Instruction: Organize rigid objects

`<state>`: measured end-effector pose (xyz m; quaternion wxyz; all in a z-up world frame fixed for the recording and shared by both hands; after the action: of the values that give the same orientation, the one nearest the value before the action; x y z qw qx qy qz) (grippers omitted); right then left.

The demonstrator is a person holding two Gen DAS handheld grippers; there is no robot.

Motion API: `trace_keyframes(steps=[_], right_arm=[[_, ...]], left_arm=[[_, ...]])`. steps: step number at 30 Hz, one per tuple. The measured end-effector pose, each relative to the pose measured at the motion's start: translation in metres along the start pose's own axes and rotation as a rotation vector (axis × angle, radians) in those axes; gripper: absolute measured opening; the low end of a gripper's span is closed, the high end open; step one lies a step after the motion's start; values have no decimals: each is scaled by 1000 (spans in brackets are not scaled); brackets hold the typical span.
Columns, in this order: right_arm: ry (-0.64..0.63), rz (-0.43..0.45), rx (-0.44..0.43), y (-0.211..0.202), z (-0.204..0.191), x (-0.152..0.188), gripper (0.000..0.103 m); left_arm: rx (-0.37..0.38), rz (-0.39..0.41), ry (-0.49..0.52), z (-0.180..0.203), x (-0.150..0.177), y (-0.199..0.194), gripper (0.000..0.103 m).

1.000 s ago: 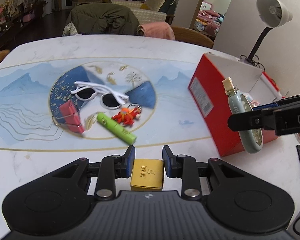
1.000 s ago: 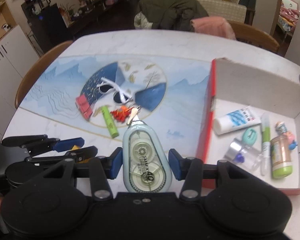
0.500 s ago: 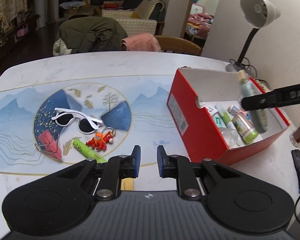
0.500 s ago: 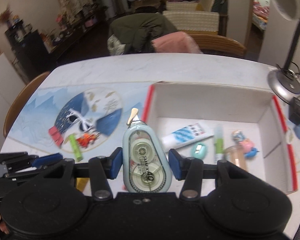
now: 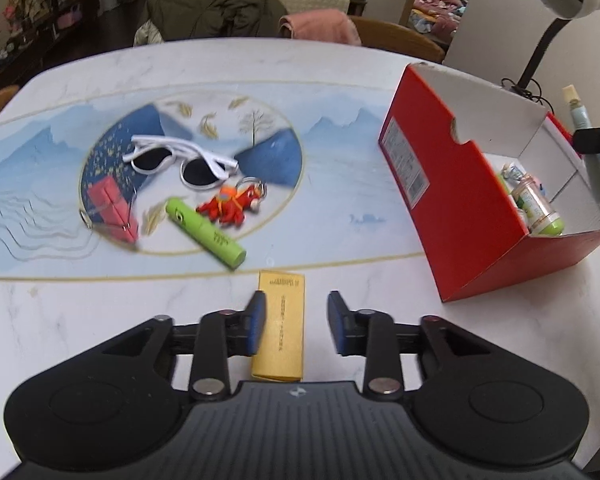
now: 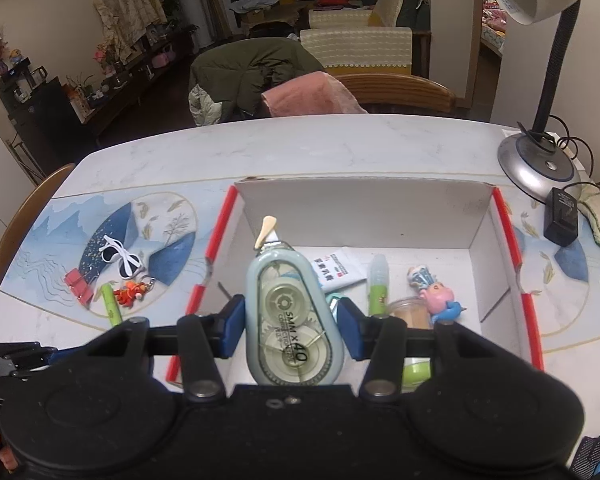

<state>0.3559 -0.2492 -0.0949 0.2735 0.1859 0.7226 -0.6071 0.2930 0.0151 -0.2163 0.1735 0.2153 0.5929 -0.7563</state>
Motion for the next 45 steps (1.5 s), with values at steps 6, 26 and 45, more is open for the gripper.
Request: trace_keyframes(steps=[6,26,45], right_arm=[[13,-11,7,2,14,4,48],[51,-33,41,11,57,12,48],[63,-30,44,28,93,0,48]], left_arm=[[-39,-8,8,-4,7,18,73],[-147,-5,20,-1,18,37,29],[-82,48,7,47,-33,-2,29]])
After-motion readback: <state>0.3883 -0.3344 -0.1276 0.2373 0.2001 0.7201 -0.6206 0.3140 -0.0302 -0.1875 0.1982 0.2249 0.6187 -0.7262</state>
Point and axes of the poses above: each gripper's, at about its wrist camera, not at the fingertips, and y roughly the way its jaws point, z to its right, x to its underside, the point moved 10 cm from there along y, roughly the way its jaws point, and after that the axes turned 5 degrees about x, right-handed, at the moved point
